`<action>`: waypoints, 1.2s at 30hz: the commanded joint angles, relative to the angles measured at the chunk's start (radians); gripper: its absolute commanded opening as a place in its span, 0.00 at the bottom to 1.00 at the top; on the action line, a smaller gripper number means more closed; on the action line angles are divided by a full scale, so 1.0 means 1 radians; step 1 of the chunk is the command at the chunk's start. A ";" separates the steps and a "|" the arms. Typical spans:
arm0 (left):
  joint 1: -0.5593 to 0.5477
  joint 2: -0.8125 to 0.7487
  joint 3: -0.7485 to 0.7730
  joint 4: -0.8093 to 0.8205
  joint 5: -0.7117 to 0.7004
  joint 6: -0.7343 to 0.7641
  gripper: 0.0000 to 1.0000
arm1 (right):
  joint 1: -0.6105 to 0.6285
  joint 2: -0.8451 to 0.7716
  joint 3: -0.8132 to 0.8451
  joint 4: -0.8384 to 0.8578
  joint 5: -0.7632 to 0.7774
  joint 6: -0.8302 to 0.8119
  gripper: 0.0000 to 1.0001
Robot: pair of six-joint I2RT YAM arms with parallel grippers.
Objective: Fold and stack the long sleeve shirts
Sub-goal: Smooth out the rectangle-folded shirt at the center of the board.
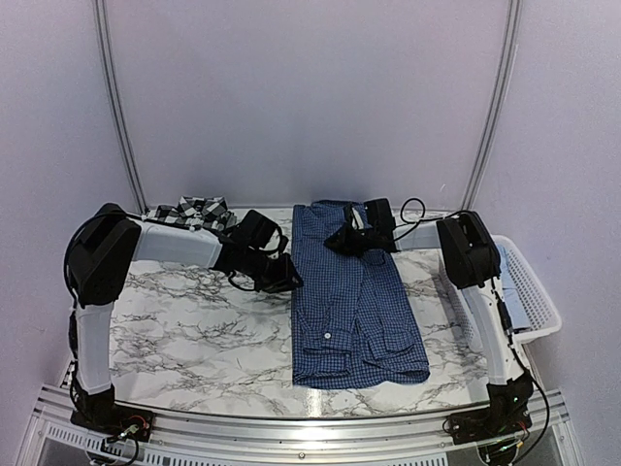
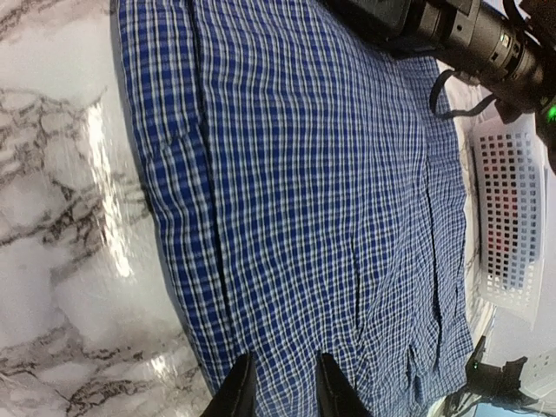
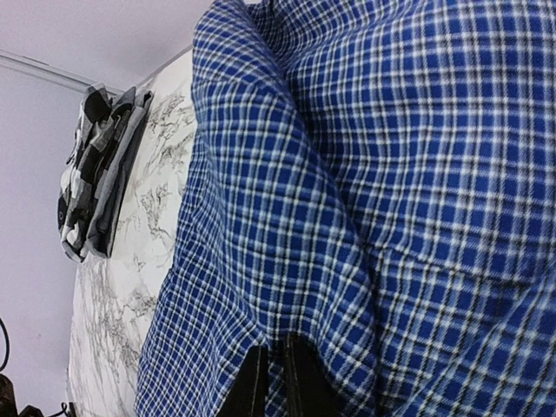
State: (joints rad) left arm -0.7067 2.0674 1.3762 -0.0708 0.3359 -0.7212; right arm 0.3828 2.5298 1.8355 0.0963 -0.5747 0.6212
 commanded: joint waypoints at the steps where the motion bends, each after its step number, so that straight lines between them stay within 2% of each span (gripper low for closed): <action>1: 0.039 0.042 0.076 0.035 -0.047 0.019 0.24 | -0.011 0.038 0.064 -0.027 0.001 0.029 0.09; 7: 0.105 0.164 0.270 -0.003 -0.142 0.068 0.28 | -0.012 -0.031 0.064 -0.041 0.012 0.014 0.12; 11: 0.126 0.270 0.428 -0.029 -0.154 0.092 0.32 | -0.012 -0.042 0.099 0.021 0.008 0.056 0.17; 18: 0.156 0.424 0.661 -0.056 -0.215 0.102 0.37 | -0.012 0.121 0.234 0.189 -0.031 0.200 0.17; 25: 0.173 0.524 0.813 -0.057 -0.219 0.067 0.41 | -0.009 0.300 0.415 0.322 -0.032 0.337 0.18; 29: 0.183 0.566 0.885 -0.055 -0.220 0.051 0.43 | -0.007 0.369 0.514 0.285 0.020 0.350 0.17; 36: 0.191 0.611 0.943 -0.056 -0.289 0.032 0.51 | 0.022 0.338 0.515 0.132 0.158 0.245 0.12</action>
State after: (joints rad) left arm -0.5232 2.6457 2.2829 -0.1097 0.1101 -0.6754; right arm 0.3851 2.8723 2.3165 0.3557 -0.5217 0.9344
